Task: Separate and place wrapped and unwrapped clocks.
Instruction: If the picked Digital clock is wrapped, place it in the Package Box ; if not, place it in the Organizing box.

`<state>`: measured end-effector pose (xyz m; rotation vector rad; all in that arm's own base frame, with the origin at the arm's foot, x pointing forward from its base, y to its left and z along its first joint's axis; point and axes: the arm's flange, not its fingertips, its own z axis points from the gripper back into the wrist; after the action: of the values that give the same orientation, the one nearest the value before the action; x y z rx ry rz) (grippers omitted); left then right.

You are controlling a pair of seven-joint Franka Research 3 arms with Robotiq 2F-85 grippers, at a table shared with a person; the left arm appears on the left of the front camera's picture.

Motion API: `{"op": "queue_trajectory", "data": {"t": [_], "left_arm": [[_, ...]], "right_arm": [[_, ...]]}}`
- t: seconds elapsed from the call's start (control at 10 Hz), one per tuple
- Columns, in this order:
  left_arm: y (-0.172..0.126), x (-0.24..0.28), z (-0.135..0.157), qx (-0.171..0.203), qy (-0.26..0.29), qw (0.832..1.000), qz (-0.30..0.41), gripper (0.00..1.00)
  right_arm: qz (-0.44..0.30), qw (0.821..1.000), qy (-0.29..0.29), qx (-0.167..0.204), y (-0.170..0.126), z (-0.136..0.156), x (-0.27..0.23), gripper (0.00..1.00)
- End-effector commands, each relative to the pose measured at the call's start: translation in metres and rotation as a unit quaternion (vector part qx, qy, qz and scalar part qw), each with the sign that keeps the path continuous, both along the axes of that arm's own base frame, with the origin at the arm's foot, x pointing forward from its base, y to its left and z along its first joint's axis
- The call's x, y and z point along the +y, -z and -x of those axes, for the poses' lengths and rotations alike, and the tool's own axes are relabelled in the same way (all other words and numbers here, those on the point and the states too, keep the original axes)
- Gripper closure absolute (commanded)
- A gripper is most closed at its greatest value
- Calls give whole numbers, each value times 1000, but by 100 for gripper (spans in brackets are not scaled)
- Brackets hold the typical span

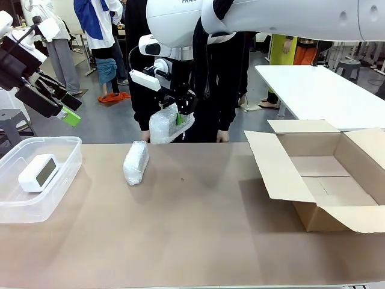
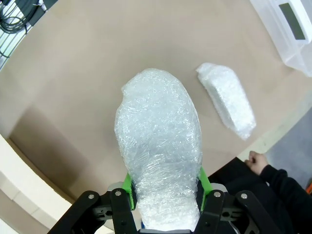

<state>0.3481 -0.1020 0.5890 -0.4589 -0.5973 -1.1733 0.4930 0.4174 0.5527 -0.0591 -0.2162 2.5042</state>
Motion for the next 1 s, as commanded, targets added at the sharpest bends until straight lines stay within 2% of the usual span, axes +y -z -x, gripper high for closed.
{"op": "queue_trajectory", "data": {"t": [0.0,0.1,0.2,0.4,0.5,0.6,0.7,0.8,0.9], "left_arm": [[-3,-1,-1,5,-1,1000,5,0],[-3,-1,-1,5,-1,1000,5,0],[-3,-1,-1,5,-1,1000,5,0],[-3,-1,-1,5,-1,1000,5,0],[-3,-1,-1,5,-1,1000,5,0],[-3,-1,-1,5,-1,1000,5,0],[-3,-1,-1,5,-1,1000,5,0],[-3,-1,-1,5,-1,1000,5,0],[-3,-1,-1,5,-1,1000,5,0]], "right_arm": [[2,1000,-6,-1,0,3,-3,85],[0,1000,0,0,0,0,0,47],[11,989,146,-16,-8,-6,-11,47],[13,946,323,-29,-31,-3,-69,47],[17,920,392,-19,-35,-3,-102,47],[12,884,467,-14,-35,-1,-144,47],[5,836,549,-7,-31,-2,-182,47],[5,777,629,-17,-23,-1,-220,47],[-10,750,661,-23,-13,4,-258,47]]}}
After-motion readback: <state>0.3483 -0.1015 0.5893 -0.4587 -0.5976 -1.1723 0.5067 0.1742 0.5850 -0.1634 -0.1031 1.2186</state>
